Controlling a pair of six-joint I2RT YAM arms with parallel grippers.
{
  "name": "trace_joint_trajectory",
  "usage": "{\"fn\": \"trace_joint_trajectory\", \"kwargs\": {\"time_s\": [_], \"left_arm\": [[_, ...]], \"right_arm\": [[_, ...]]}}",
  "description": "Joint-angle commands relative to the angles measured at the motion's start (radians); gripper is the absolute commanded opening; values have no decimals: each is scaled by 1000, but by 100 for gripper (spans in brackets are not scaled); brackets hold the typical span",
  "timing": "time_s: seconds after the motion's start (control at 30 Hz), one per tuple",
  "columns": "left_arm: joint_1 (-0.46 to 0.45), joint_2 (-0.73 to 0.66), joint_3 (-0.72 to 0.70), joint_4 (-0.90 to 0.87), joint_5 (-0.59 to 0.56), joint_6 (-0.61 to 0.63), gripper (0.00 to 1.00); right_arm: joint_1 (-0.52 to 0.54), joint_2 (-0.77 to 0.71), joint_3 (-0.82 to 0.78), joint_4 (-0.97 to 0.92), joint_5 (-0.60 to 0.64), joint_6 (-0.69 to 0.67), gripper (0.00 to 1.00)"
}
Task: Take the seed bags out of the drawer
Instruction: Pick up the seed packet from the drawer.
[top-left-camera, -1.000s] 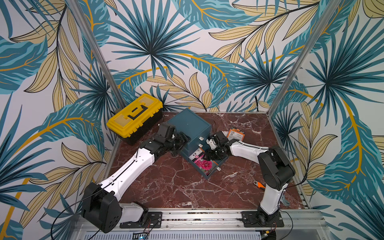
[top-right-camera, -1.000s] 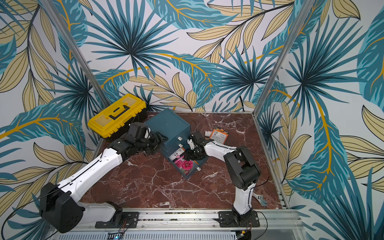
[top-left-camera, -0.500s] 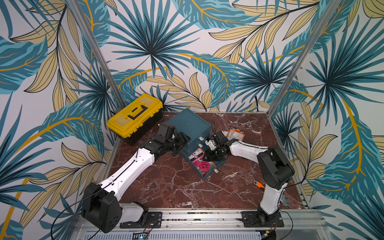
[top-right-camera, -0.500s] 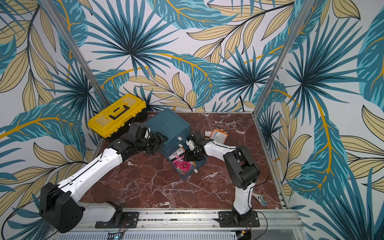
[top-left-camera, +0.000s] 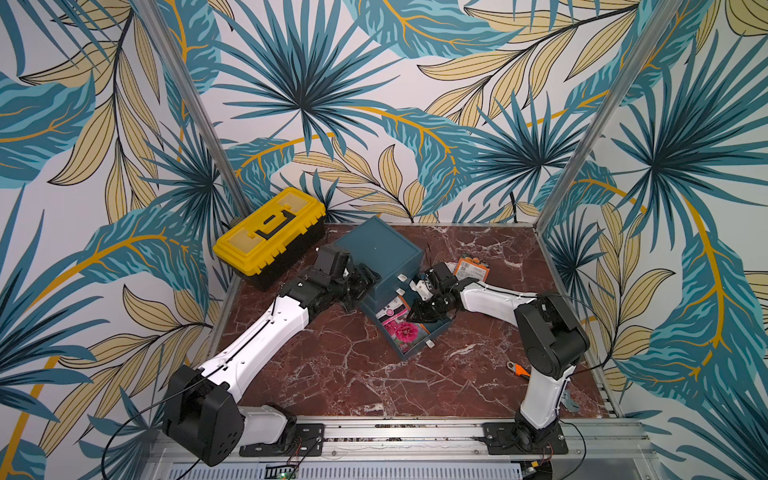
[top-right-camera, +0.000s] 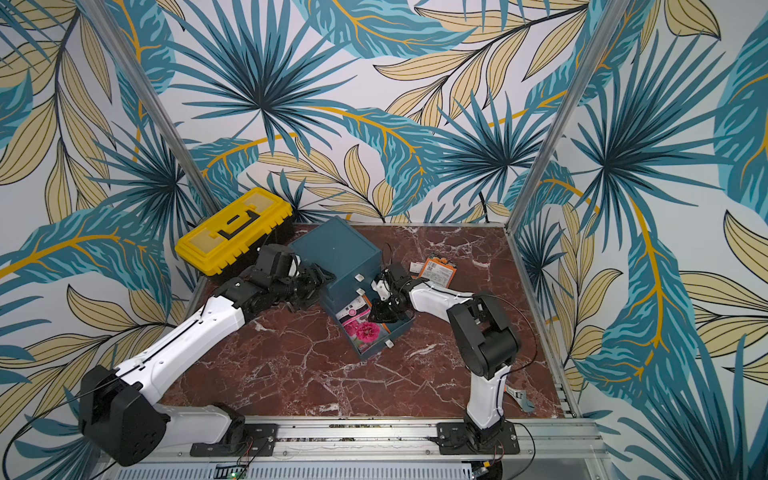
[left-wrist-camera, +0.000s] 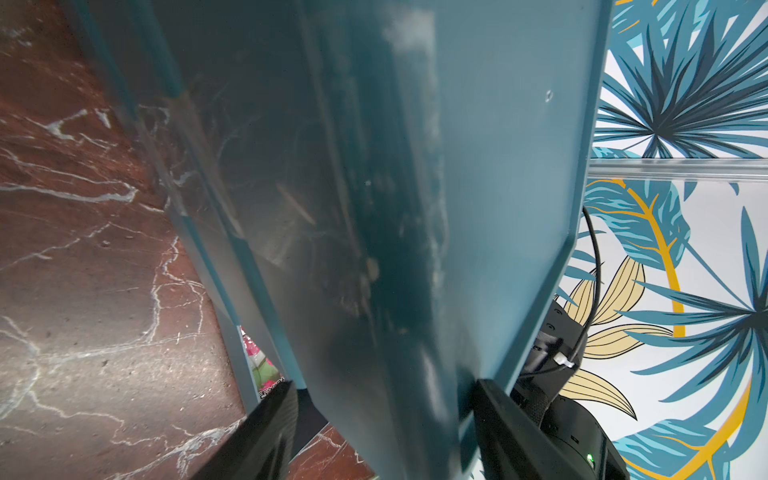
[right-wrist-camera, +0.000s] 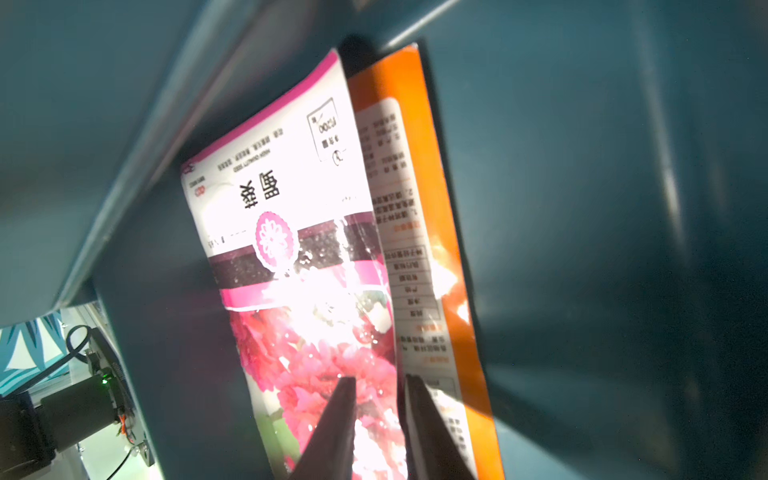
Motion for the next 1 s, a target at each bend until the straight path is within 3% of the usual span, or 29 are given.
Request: {"fn": "trace_joint_trajectory", "kwargs": {"time_s": [0.0, 0.33, 0.47, 0.73, 0.97], "left_arm": [[3, 13, 23, -72, -10, 14, 71], [1, 9, 21, -73, -7, 14, 71], [1, 8, 21, -73, -7, 16, 71], [1, 5, 16, -71, -7, 15, 71], [1, 4, 7, -57, -8, 10, 71]], "right_arm": [[8, 6, -18, 0, -36, 7, 23], [9, 31, -15, -57, 87, 13, 20], [8, 28, -13, -54, 79, 10, 18], [7, 18, -5, -26, 28, 43, 0], [-9, -19, 29, -61, -32, 117, 0]]}}
